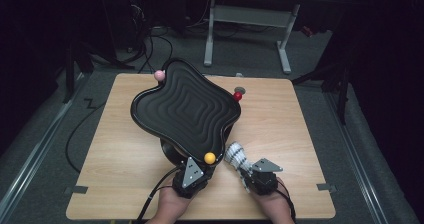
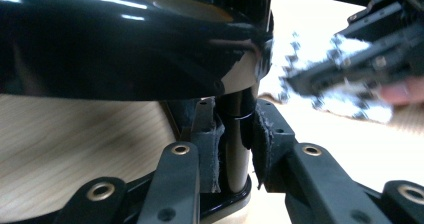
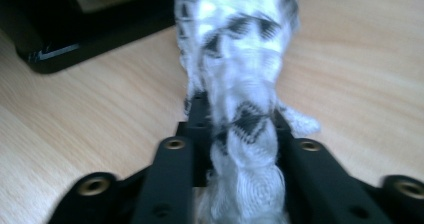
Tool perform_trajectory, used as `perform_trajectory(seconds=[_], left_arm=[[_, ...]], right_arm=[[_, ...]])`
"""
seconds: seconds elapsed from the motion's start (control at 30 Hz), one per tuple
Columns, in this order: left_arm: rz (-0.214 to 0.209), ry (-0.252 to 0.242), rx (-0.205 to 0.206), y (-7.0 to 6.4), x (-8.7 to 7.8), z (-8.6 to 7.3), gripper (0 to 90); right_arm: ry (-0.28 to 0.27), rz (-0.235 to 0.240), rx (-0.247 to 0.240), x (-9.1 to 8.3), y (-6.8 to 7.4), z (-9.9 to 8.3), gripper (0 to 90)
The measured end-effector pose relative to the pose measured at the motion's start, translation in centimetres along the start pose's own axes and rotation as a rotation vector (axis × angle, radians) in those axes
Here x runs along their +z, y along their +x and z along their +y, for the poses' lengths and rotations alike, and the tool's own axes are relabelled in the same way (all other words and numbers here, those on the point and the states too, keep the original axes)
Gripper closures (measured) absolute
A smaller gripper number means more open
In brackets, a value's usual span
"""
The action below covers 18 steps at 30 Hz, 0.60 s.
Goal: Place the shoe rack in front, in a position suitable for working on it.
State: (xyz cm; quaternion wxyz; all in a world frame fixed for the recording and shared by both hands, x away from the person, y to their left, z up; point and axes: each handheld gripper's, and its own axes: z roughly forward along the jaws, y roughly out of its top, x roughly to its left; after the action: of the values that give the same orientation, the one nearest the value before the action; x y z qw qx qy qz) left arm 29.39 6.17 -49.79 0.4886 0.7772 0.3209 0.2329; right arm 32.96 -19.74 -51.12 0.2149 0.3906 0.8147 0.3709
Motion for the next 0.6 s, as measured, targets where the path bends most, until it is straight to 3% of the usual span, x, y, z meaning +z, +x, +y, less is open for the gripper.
perform_trajectory(seconds=[0.17, 0.37, 0.5, 0.6], left_arm=[[-0.016, 0.010, 0.020, -0.3, -1.5, -0.6, 73.9], [-0.007, 0.016, 0.035, -0.8, -3.7, -1.6, 73.6], [0.018, 0.026, 0.042, -0.6, -4.9, -2.1, 73.2], [0.050, 0.031, 0.037, -0.2, -5.6, -2.4, 73.0]], right_arm=[[-0.073, -0.001, -0.035, 0.0, 0.6, 1.5, 77.1], [-0.110, 0.019, -0.117, 2.6, 3.0, 3.8, 76.0], [-0.111, 0.037, -0.140, 4.1, 4.1, 4.7, 75.3], [-0.091, 0.052, -0.196, 5.6, 5.2, 5.2, 76.1]])
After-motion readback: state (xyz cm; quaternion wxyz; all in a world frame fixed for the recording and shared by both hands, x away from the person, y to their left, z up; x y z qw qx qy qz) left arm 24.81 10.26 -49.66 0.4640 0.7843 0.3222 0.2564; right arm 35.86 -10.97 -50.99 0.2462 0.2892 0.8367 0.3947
